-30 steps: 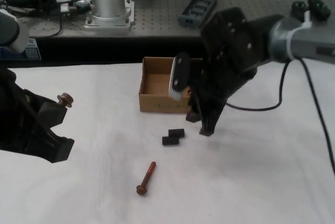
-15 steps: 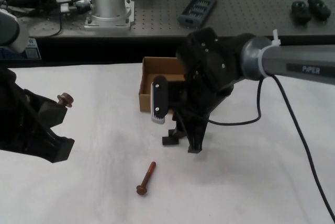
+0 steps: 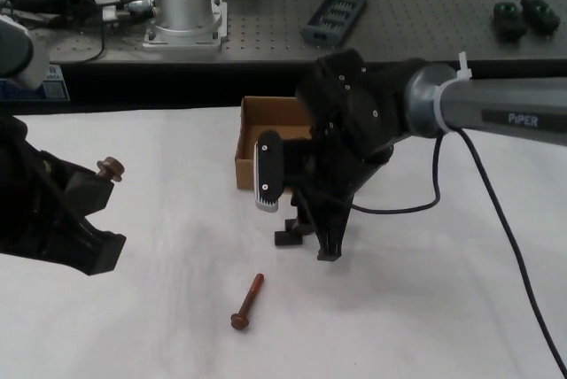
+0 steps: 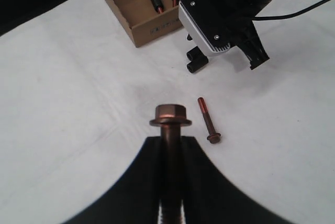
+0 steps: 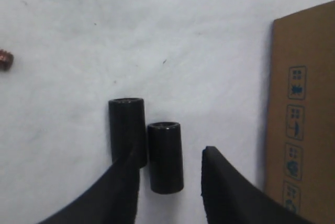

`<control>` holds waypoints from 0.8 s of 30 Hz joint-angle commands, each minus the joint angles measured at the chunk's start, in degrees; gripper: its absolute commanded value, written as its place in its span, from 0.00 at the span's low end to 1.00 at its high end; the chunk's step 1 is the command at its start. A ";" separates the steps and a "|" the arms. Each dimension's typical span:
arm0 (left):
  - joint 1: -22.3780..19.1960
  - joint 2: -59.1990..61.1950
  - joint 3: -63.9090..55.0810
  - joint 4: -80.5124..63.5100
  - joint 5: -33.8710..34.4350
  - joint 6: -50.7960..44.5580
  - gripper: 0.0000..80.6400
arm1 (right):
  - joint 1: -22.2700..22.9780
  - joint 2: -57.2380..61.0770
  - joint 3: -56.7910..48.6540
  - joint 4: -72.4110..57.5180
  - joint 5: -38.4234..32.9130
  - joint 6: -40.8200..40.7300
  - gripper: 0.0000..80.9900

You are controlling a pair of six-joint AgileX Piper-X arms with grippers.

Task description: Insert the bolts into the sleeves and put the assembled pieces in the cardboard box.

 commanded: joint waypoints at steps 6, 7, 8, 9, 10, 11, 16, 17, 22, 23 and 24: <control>-0.05 -0.58 -0.03 -1.14 -0.57 -0.82 0.01 | -0.25 2.43 -0.27 -0.66 -0.34 -0.35 0.37; -0.05 -0.58 -0.03 -1.14 -0.57 -0.82 0.01 | -0.32 2.55 -0.27 -0.83 -0.34 -0.35 0.37; -0.05 -0.58 -0.03 -1.14 -0.57 -0.82 0.01 | -0.31 2.67 -0.27 -1.00 -0.34 -0.35 0.37; -0.05 -0.58 -0.03 -1.14 -0.57 -0.82 0.01 | -0.54 2.68 -0.27 -1.12 -0.34 -0.35 0.37; -0.05 -0.58 -0.03 -1.14 -0.57 -0.82 0.01 | -0.69 2.68 -0.27 -1.25 -0.34 -0.35 0.37; -0.05 -0.58 -0.03 -1.14 -0.57 -0.82 0.01 | -0.79 2.68 -0.27 -1.45 -0.34 -0.35 0.37; -0.05 -0.58 -0.03 -1.14 -0.57 -0.82 0.01 | -1.75 2.68 -0.27 -1.73 -0.34 -0.35 0.37; -0.05 -0.58 -0.03 -1.14 -0.57 -0.82 0.01 | -1.98 2.68 -0.27 -1.73 -0.34 -0.35 0.37; -0.05 -0.58 -0.03 -1.26 -0.57 -0.82 0.01 | -2.38 2.68 -0.27 -1.73 -0.34 -0.35 0.37; -0.05 -0.58 -0.03 -1.34 -0.57 -0.82 0.01 | -2.38 2.68 -0.27 -1.73 -0.34 -0.35 0.37; -0.05 -0.58 -0.03 -1.48 -0.57 -0.82 0.01 | -2.38 2.68 -0.27 -1.73 -0.34 -0.35 0.37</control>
